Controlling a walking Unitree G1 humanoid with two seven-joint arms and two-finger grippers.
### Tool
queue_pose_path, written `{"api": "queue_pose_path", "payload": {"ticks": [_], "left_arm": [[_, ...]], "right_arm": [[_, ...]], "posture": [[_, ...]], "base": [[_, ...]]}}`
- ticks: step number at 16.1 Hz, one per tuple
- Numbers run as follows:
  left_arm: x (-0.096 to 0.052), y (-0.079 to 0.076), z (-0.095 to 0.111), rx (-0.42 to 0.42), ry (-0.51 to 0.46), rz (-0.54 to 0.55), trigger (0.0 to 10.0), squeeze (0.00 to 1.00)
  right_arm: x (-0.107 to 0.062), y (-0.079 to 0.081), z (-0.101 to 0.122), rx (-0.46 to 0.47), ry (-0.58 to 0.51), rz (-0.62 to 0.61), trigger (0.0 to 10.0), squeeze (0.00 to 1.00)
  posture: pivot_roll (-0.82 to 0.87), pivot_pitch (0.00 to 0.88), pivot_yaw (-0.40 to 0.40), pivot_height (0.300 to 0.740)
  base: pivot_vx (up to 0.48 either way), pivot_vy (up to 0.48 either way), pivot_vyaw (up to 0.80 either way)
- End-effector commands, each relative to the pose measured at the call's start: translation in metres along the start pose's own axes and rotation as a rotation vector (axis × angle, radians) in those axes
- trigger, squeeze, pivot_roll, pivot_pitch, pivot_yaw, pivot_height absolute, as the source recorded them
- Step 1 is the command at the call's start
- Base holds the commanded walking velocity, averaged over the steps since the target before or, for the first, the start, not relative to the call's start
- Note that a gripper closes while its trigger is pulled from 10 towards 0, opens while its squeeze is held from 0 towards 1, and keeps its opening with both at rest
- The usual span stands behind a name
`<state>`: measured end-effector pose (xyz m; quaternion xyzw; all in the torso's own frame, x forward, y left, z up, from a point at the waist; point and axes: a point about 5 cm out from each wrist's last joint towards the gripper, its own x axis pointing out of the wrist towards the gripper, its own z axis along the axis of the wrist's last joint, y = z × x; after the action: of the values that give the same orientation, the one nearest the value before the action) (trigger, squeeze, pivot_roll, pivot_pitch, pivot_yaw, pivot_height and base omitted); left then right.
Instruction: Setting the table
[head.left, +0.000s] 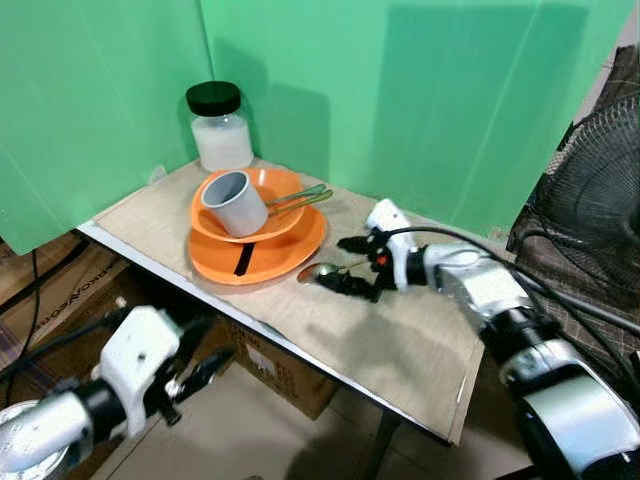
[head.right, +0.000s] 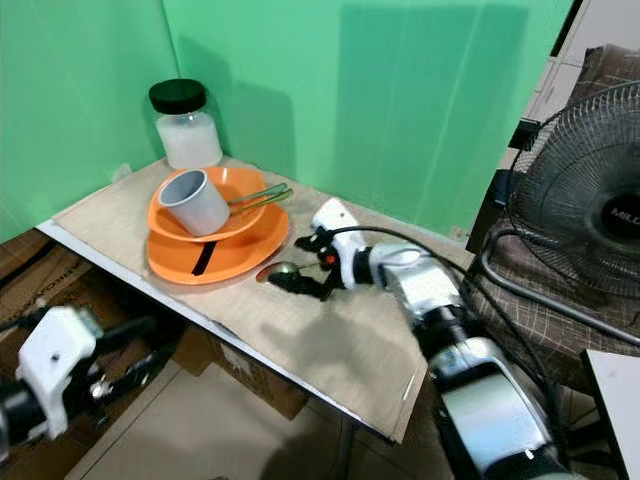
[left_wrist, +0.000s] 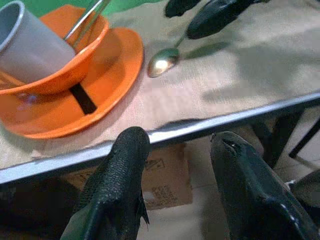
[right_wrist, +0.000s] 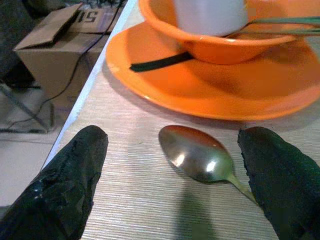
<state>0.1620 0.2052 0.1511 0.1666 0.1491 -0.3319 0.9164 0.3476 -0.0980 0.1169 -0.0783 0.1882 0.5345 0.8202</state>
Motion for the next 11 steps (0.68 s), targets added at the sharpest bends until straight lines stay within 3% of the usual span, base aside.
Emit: {"api": "queue_pose_path", "payload": {"ticks": [1, 4, 9, 10, 11], "left_arm": [[-0.003, -0.002, 0.006, 0.054, -0.008, -0.014, 10.0, 0.0], [-0.003, -0.012, 0.002, 0.063, 0.01, -0.053, 10.0, 0.0], [0.004, -0.013, 0.004, 0.085, -0.002, -0.083, 10.0, 0.0], [0.006, -0.013, 0.005, 0.089, -0.005, -0.087, 10.0, 0.0], [0.007, -0.013, 0.006, 0.094, -0.009, -0.094, 10.0, 0.0]], "right_arm": [[0.003, -0.002, 0.004, -0.035, 0.018, 0.002, 10.0, 1.0], [0.01, -0.007, 0.008, -0.024, 0.013, -0.059, 10.0, 1.0], [0.025, 0.0, 0.008, -0.027, 0.018, -0.045, 10.0, 1.0], [0.027, 0.002, 0.006, -0.02, 0.027, -0.039, 10.0, 0.57], [0.03, 0.004, 0.001, 0.007, 0.05, -0.045, 10.0, 0.0]], "posture": [[0.01, 0.027, 0.023, 0.74], [0.0, 0.019, 0.024, 0.74], [0.0, 0.0, 0.034, 0.74], [0.0, 0.0, 0.037, 0.74], [0.0, 0.0, 0.036, 0.74]], "base": [[0.0, 0.0, 0.0], [0.0, 0.0, 0.0], [0.0, 0.0, 0.0], [0.0, 0.0, 0.0], [0.0, 0.0, 0.0]]}}
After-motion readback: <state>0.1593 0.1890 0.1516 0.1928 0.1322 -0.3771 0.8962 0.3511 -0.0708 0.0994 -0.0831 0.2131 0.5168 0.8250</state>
